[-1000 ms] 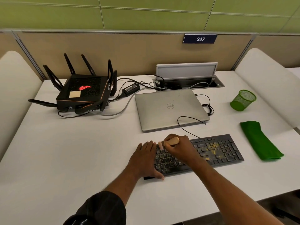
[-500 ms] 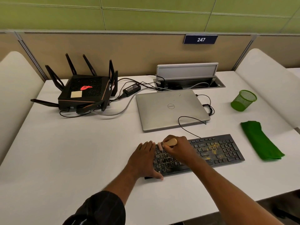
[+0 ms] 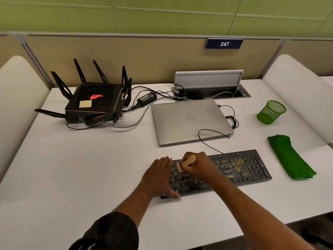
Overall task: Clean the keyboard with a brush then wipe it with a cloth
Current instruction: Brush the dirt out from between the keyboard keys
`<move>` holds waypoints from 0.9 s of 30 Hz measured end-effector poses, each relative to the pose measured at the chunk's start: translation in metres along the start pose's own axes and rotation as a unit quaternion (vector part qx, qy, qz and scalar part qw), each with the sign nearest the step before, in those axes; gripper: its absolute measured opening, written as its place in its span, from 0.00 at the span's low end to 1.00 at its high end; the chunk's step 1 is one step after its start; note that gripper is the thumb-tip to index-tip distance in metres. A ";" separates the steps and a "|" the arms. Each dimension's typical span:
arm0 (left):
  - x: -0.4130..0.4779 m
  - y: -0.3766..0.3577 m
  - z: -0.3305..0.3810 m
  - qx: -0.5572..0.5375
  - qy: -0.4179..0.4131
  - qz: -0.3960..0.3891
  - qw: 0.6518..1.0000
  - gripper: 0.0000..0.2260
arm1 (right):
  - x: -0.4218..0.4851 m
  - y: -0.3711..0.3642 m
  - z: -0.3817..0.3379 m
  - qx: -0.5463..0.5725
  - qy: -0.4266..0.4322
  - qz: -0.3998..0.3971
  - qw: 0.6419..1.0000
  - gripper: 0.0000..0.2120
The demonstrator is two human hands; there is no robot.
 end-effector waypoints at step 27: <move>-0.005 -0.007 -0.013 0.004 0.007 -0.002 1.000 0.65 | 0.008 -0.014 -0.011 0.040 0.019 0.009 0.999 0.03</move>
Point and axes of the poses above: each hand's wrist, its own x-axis towards the middle knuckle, its own y-axis out of the back of the hand, z = x × y, the point moved 2 cm from there along x, towards the middle knuckle, and after that the axes turned 15 degrees about x, right-handed, at the moved point
